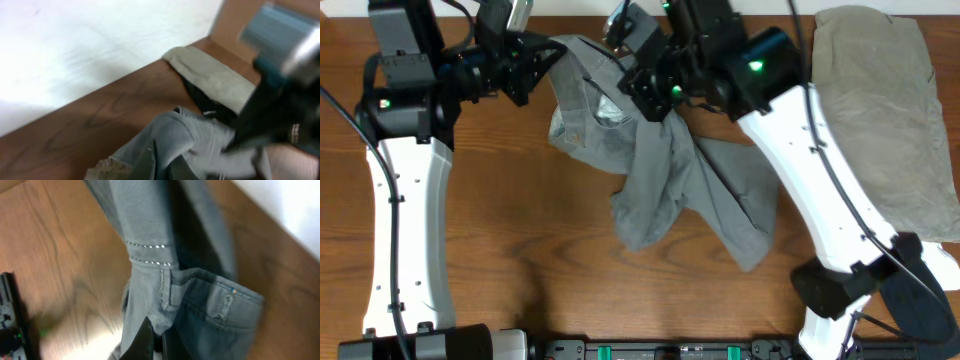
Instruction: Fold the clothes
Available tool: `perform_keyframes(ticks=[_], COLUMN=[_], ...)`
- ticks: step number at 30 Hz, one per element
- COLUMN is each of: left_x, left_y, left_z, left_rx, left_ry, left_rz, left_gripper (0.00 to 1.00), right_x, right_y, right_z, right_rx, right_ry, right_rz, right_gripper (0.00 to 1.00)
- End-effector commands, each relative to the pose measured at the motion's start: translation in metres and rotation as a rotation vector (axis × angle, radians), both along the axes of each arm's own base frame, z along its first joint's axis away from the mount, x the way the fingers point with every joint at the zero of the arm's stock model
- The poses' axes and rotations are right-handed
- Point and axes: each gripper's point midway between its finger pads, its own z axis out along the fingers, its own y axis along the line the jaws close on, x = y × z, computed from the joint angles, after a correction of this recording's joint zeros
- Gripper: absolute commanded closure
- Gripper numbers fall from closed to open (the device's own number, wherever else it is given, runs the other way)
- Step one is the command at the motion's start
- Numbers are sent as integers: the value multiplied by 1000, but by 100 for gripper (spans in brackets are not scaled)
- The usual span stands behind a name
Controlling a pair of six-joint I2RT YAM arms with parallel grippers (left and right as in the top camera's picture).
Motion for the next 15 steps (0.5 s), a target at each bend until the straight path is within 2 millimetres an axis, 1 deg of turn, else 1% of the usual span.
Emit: perform_keyframes(ticks=[1, 8, 12, 14, 15], left_x=[25, 53, 62, 64, 65], left_y=[32, 66, 81, 86, 90], left_z=[5, 21, 30, 32, 32], left_rx=[-15, -33, -22, -14, -7], left_ry=[40, -7, -55, -70, -75], left_rz=[232, 476, 569, 599, 620], left_gripper=[94, 94, 94, 94, 94], right_x=[1, -2, -4, -2, 0], right_y=[-3, -7, -12, -16, -18], right_z=[-33, -84, -109, -122, -131], right_rx=[-64, -163, -215, -248, -273], right_ry=[109, 251, 324, 344, 353], right_rz=[-45, -56, -63, -74, -82], right_gripper=[99, 98, 99, 97, 94])
